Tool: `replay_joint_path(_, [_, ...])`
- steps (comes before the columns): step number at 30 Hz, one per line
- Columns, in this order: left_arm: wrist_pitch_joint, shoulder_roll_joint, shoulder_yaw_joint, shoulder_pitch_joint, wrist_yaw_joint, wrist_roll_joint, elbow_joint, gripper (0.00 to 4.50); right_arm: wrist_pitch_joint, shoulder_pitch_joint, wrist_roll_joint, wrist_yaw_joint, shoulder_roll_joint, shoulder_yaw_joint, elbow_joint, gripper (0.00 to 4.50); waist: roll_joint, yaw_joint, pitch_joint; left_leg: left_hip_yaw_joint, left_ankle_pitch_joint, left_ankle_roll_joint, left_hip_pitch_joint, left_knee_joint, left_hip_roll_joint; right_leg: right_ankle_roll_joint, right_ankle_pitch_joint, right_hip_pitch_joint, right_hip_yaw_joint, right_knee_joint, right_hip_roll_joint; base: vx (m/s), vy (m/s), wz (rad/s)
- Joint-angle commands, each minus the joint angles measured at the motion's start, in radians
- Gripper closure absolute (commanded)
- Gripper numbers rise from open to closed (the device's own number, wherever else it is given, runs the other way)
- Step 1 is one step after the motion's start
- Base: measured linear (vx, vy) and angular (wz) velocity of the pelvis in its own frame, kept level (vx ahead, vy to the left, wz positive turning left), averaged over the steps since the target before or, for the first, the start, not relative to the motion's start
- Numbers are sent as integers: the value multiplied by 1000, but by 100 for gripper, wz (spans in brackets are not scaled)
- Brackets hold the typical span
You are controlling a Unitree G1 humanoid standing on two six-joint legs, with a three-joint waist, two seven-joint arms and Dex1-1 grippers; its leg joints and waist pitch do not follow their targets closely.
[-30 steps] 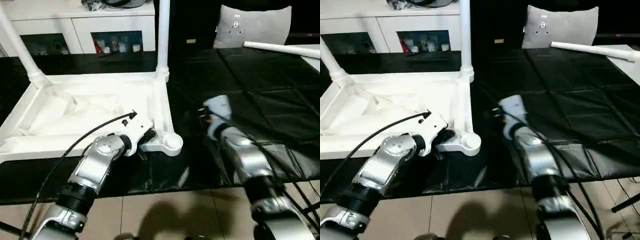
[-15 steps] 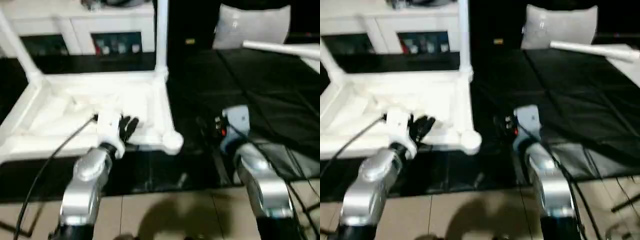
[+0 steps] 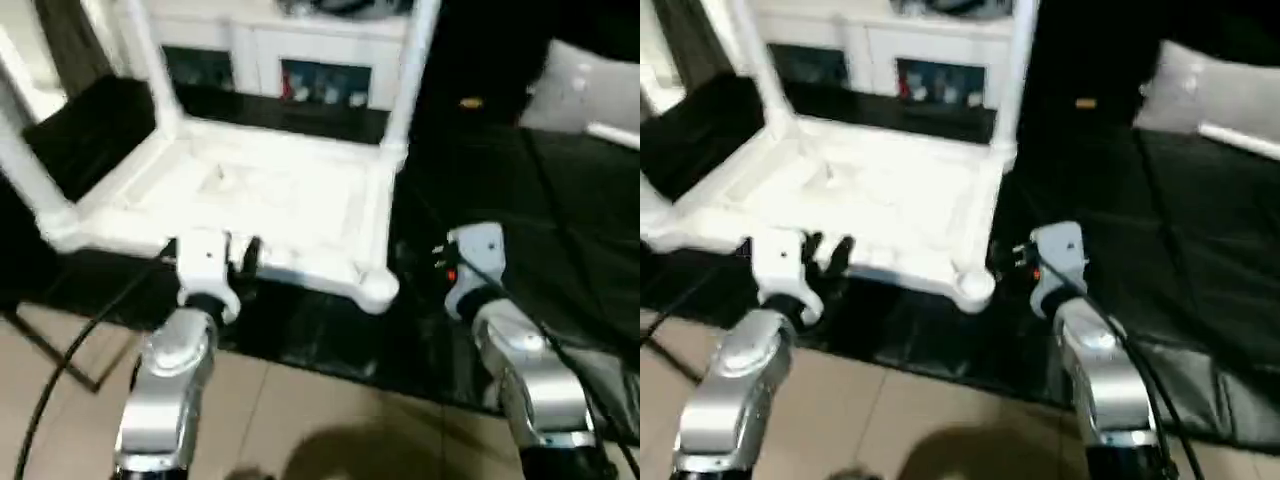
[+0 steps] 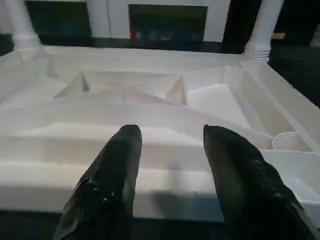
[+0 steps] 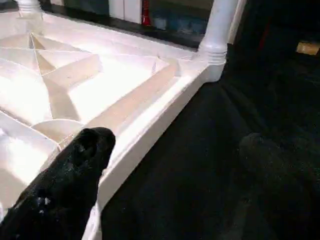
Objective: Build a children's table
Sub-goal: Move to table
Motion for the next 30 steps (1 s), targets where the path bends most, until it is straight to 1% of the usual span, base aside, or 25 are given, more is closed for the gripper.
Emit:
replay_joint_path(1, [16,1,4,4,11,8,-19,189,15,2,11,-3,0,-1,-5,0,28,-14,-90,-169,117,257,106,-155,338,92,-175,-86,120,117,-109,15,-141,15])
replay_joint_path(3, [23,0,3,6,12,8,-24,185,-6,6,2,26,-18,29,-8,0,5,-20,-95,-139,528,418,111,-91,249,21,-32,-170,213,163,-135,18,-144,9])
replay_joint_path(4, [23,-1,2,7,13,8,-25,185,-5,7,2,26,-18,31,-10,0,-17,-10,-89,-69,519,472,46,-73,137,-67,87,-132,230,92,-112,7,-199,4])
replay_joint_path(5, [24,-1,2,8,13,8,-26,161,-3,8,2,26,-17,31,-11,0,-40,-17,-95,-37,430,475,24,-47,68,-162,180,-100,232,53,-105,7,-199,4])
replay_joint_path(6, [26,-2,1,9,14,8,-27,161,-5,10,1,28,-21,35,-11,0,-85,1,-100,24,99,425,-86,101,-98,-402,325,6,281,-28,-137,-5,-219,5])
replay_joint_path(7, [27,-1,-1,10,16,6,-28,147,-6,10,1,32,-23,38,-9,0,-78,23,-90,17,-98,224,-85,154,-86,-449,249,6,273,-55,-161,-28,-215,-5])
replay_joint_path(8, [27,-1,-1,10,17,5,-29,146,-6,10,1,33,-24,38,-9,0,-87,15,-84,12,-88,157,-103,158,-85,-395,223,12,249,-46,-157,-28,-215,-5])
replay_joint_path(9, [27,0,-2,11,18,4,-29,133,-8,10,0,35,-26,40,-7,0,-62,16,-74,-3,-74,85,-86,128,-75,-301,85,6,228,-73,-171,-57,-202,-3])
replay_joint_path(11, [31,3,-5,11,21,2,-32,108,-4,10,7,47,-25,39,-7,0,-11,-3,-62,-27,-83,126,-40,21,-16,-89,-244,13,202,-145,-165,-67,-145,6])
replay_joint_path(12, [34,3,-5,11,23,0,-37,104,2,11,13,58,-30,46,-12,0,14,-21,-59,-162,-63,223,-73,-117,113,58,-209,63,100,-50,-103,-93,-121,1])
replay_joint_path(13, [36,3,-4,11,23,0,-38,98,4,12,14,60,-31,48,-13,0,42,-56,-78,-245,-168,289,-19,-167,152,81,-209,2,107,80,-52,-51,-135,24])
replay_joint_path(14, [37,3,-4,11,23,1,-39,87,5,13,14,61,-32,50,-14,0,17,-81,-83,-272,-121,330,23,-151,143,56,-208,-52,134,102,-53,-51,-135,24])
replay_joint_path(15, [38,2,-4,11,22,2,-41,87,5,15,13,59,-33,53,-15,0,24,-68,-69,-280,-81,394,17,-142,108,-10,-185,-77,180,139,-49,-12,-164,63])
replay_joint_path(17, [38,4,-6,10,21,5,-40,64,5,15,14,61,-36,56,-14,0,-5,-79,-76,-292,81,441,-13,-133,7,-156,-107,-32,226,74,-72,-58,-213,63])
replay_joint_path(18, [37,7,-10,8,22,6,-38,56,4,15,13,62,-40,60,-12,0,-7,-48,-70,-222,146,410,-86,-74,-71,-325,-27,30,228,-11,-122,-108,-251,57])
replay_joint_path(19, [37,8,-11,7,23,5,-37,51,4,16,12,61,-40,60,-12,0,-58,-19,-71,-99,63,277,-99,76,-120,-364,-168,46,197,-114,-183,-111,-244,54])
replay_joint_path(20, [37,9,-12,6,23,5,-37,51,4,17,9,60,-40,61,-12,0,-52,-11,-71,-60,18,203,-112,116,-87,-341,-261,72,179,-122,-227,-111,-244,54])
replay_joint_path(21, [37,12,-15,5,24,4,-35,41,3,18,2,59,-40,61,-11,0,-48,0,-40,-30,-24,112,-85,119,-66,-236,-408,38,139,-143,-223,-79,-233,55])
replay_joint_path(23, [38,14,-16,4,24,4,-35,21,4,20,0,60,-39,62,-13,0,-21,10,-45,-27,-81,125,-62,46,-20,-139,-446,87,101,-143,-229,-51,-218,63])
replay_joint_path(24, [38,15,-16,2,24,4,-34,16,5,21,0,61,-39,63,-14,0,-6,10,-53,-46,-87,152,-30,-24,12,-58,-341,98,56,-139,-181,-37,-197,80])
replay_joint_path(25, [39,15,-17,2,25,4,-33,5,5,21,0,61,-39,63,-14,0,31,-8,-80,-185,-69,257,14,-121,153,31,-166,76,41,-22,-104,-46,-202,80])
replay_joint_path(26, [41,17,-15,-1,26,4,-34,5,5,22,0,64,-41,67,-16,0,37,-32,-84,-248,-40,341,34,-153,215,52,-133,32,86,70,-94,-46,-202,80])
replay_joint_path(27, [42,17,-15,-1,26,4,-34,5,5,22,0,64,-41,68,-16,0,20,-47,-82,-282,133,468,66,-137,201,6,-171,-59,181,134,-96,-32,-188,76])
replay_joint_path(29, [44,19,-14,-2,28,4,-35,5,4,21,2,62,-42,70,-16,0,9,-30,-64,-268,234,505,-1,-129,67,-115,-108,-45,248,94,-96,-42,-188,77])
replay_joint_path(30, [45,22,-13,-3,30,2,-36,5,-5,24,4,53,-36,65,-16,0,-8,-13,-63,-205,149,448,-45,-84,-32,-294,-41,-5,244,7,-110,-58,-224,68])
